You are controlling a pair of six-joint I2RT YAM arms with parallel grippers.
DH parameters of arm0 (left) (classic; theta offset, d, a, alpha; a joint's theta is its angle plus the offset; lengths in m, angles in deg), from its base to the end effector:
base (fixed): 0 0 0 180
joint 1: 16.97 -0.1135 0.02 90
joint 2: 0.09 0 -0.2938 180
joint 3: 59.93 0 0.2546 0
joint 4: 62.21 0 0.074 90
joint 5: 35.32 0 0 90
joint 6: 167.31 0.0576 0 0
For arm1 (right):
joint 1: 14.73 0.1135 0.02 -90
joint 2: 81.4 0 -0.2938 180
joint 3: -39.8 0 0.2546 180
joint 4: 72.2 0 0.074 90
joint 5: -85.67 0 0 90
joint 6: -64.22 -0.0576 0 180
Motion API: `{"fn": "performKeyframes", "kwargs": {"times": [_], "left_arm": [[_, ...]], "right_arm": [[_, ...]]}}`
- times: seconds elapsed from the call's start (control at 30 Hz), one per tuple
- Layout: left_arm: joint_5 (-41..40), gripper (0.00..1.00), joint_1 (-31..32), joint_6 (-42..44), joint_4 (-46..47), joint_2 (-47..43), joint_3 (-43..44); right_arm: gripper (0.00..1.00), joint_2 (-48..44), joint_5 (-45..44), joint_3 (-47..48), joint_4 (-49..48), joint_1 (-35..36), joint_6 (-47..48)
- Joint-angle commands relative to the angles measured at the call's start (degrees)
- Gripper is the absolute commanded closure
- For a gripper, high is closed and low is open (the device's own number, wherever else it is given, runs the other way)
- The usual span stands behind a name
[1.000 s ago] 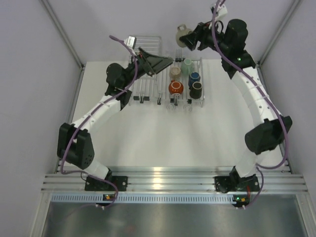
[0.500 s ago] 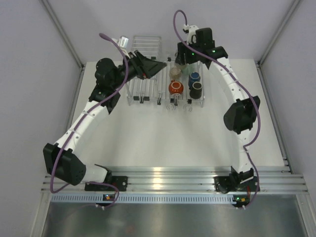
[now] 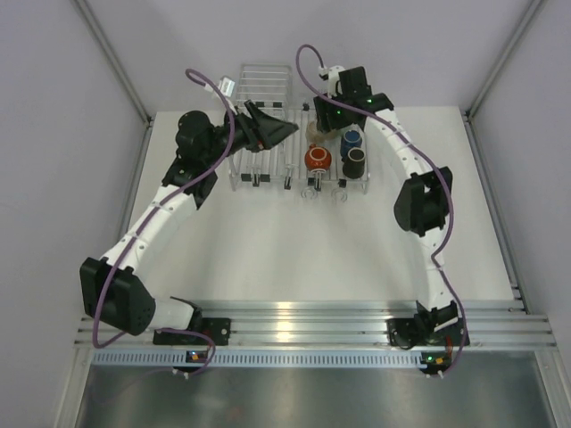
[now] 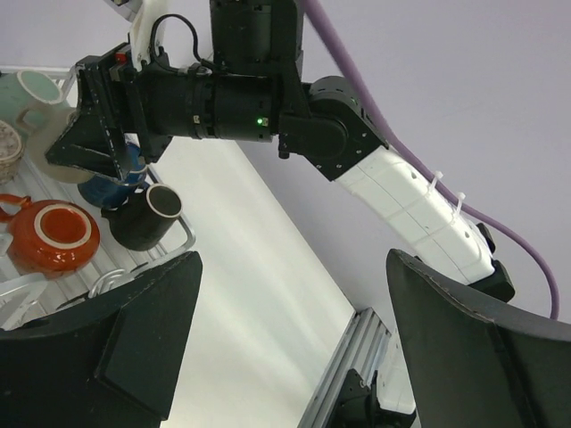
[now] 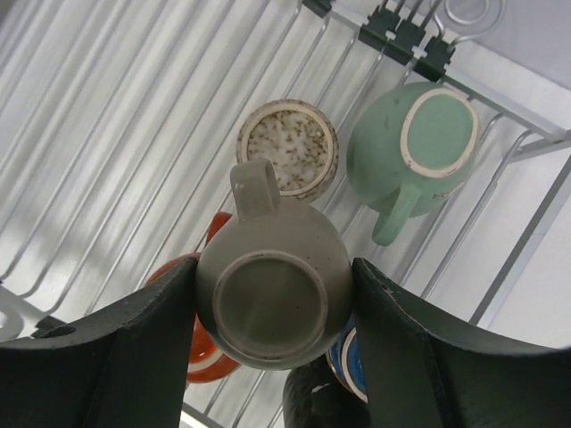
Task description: Load the cups into the dish rack
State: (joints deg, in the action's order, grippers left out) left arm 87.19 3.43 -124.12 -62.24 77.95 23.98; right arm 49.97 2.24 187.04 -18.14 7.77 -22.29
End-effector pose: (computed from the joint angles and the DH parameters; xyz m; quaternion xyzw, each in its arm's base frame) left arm 0.3026 -0.1455 0.4394 0.0553 0.6738 -0.5506 0.4896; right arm 0.5169 0.2212 0.3225 -0.2263 0.8694 0.1229 0.4217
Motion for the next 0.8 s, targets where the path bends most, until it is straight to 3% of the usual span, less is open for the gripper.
{"fn": "performKeyframes", "kwargs": {"times": [0.0,0.77], "left_arm": [[0.0,0.1,-0.7,0.1,1.2,-2.9,-0.8],[0.4,0.1,-2.4,-1.3,1.9,-5.0,-4.3]], "right_arm": [[1.0,1.4,-2.5,2.5,-1.0,1.1,2.0],[1.0,3.4,-6.3,0.9,-0.3,0.9,4.7]]}}
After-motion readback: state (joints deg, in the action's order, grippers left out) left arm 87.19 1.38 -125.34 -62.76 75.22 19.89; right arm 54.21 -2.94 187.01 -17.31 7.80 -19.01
